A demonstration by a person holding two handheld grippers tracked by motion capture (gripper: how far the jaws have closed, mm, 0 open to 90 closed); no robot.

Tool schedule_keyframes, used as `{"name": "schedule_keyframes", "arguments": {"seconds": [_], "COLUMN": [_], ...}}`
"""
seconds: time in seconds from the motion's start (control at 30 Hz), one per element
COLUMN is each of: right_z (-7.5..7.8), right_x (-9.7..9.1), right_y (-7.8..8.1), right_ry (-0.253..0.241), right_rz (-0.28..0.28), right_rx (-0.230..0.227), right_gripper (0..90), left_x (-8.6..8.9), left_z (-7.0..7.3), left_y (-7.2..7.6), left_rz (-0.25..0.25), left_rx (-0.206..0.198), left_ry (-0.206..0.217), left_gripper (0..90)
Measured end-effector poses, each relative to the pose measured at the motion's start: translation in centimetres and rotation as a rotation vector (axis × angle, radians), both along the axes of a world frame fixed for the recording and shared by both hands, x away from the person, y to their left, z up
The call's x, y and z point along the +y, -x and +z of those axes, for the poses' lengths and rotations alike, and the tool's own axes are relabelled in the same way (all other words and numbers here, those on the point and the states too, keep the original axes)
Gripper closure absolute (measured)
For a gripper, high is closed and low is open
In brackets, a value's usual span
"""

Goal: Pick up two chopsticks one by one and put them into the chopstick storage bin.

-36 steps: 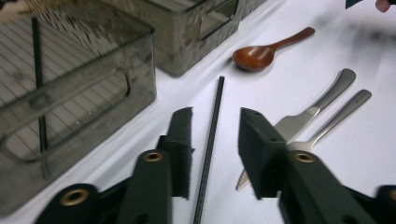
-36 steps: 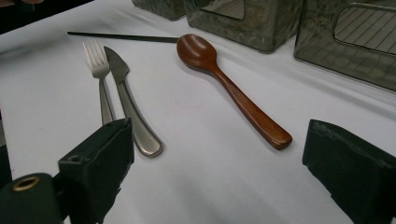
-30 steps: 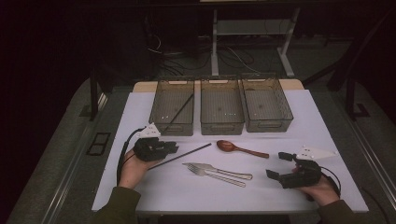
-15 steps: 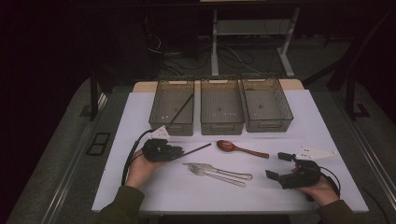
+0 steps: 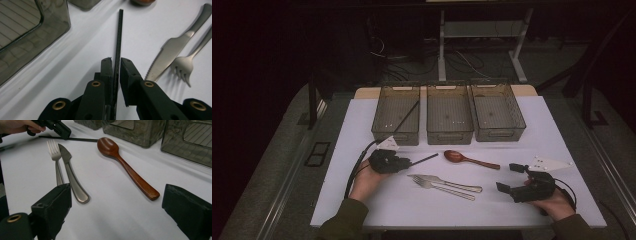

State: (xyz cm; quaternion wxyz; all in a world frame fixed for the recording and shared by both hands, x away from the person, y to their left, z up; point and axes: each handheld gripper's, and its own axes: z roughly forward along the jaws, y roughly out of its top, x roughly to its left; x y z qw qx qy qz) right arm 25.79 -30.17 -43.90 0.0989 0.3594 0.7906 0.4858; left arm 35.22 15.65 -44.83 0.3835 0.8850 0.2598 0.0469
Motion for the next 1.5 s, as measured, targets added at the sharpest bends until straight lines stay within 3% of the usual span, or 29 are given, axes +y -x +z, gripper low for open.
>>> {"name": "schedule_keyframes", "arguments": {"seconds": [0.23,0.87,1.5], "right_z": [0.0,0.0,-0.2], "right_x": [0.0,0.0,0.1], "right_y": [0.0,0.0,-0.1], "right_ry": [-0.001,-0.002,-0.002], "right_rz": [0.0,0.002,-0.038], "right_rx": [0.0,0.002,0.005], "right_gripper": [8.3,8.4,8.4], "left_x": [-0.1,-0.1,0.9], "left_z": [-0.1,0.1,2.2], "left_y": [0.1,0.0,1.0], "left_rz": [0.004,0.033,0.063], "left_rx": [-0.012,0.021,0.03], "left_ry": [-0.007,-0.009,0.027], "left_gripper": [82.9,85.4,85.3]}}
